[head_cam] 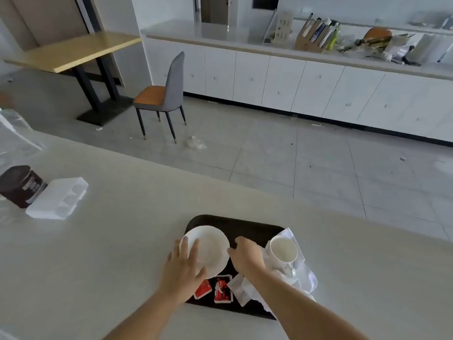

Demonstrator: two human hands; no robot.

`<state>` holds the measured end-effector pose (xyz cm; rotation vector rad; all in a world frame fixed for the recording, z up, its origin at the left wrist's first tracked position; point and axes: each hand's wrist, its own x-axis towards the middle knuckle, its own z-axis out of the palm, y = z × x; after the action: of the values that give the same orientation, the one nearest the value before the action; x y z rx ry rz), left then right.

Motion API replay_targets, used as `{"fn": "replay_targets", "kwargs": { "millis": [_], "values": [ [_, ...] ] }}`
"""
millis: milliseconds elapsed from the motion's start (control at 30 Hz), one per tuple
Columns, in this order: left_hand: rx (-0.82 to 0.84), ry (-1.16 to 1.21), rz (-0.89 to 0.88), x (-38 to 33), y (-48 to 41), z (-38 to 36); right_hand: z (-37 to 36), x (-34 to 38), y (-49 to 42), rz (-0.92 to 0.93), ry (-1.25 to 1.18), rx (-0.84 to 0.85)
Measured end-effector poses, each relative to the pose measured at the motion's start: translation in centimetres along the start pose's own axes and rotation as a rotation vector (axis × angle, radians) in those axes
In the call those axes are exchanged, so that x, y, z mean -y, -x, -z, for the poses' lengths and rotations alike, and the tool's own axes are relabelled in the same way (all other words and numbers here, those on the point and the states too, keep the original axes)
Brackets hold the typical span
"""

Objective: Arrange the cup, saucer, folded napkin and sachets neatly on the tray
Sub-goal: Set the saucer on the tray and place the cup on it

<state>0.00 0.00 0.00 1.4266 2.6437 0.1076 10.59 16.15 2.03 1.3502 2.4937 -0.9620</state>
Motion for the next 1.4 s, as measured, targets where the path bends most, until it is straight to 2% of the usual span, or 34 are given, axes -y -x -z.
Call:
{"fn": "replay_targets", "kwargs": {
  "millis": [33, 167, 333, 567, 667, 867, 1133, 1300, 1400],
  "values": [
    [0.031, 0.075, 0.047, 0.1, -0.5, -0.2, -0.1, 0.1, -0.4, -0.015, 0.001, 0.004],
    [-0.029, 0.297, 0.193, 0.2, -1.7, -1.0, -1.0, 0.5, -1.0, -0.053, -0.002, 0.029],
    [-0.015, 0.432, 0.308, 0.1, -2.2, -1.3, -2.6, -0.1, -1.6, -0.085, -0.069, 0.023],
    [-0.051, 0.424, 0.338, 0.0, -1.5, -1.7, -2.7, -1.1, -1.6, -0.17, -0.277, -0.024],
    [-0.07, 0.401, 0.255, -0.8, -1.9, -1.3, -2.9, -1.1, -1.5, -0.167, -0.301, -0.065],
    [-0.079, 0.48, 0.401, -2.0, -2.6, 0.1, -2.9, -0.9, -1.6, -0.197, -0.342, -0.08],
    [-0.099, 0.416, 0.503, -1.1, -2.1, 0.2, -2.7, -1.3, -1.6, -0.204, -0.396, -0.069],
    [-0.192, 0.545, 0.578, -0.7, -2.7, 0.3, -2.5, -1.2, -1.7, -0.198, -0.393, -0.074],
    [-0.186, 0.575, 0.61, -0.3, -3.3, 0.3, -2.2, -0.9, -2.0, -0.196, -0.394, -0.083]
  ]
}}
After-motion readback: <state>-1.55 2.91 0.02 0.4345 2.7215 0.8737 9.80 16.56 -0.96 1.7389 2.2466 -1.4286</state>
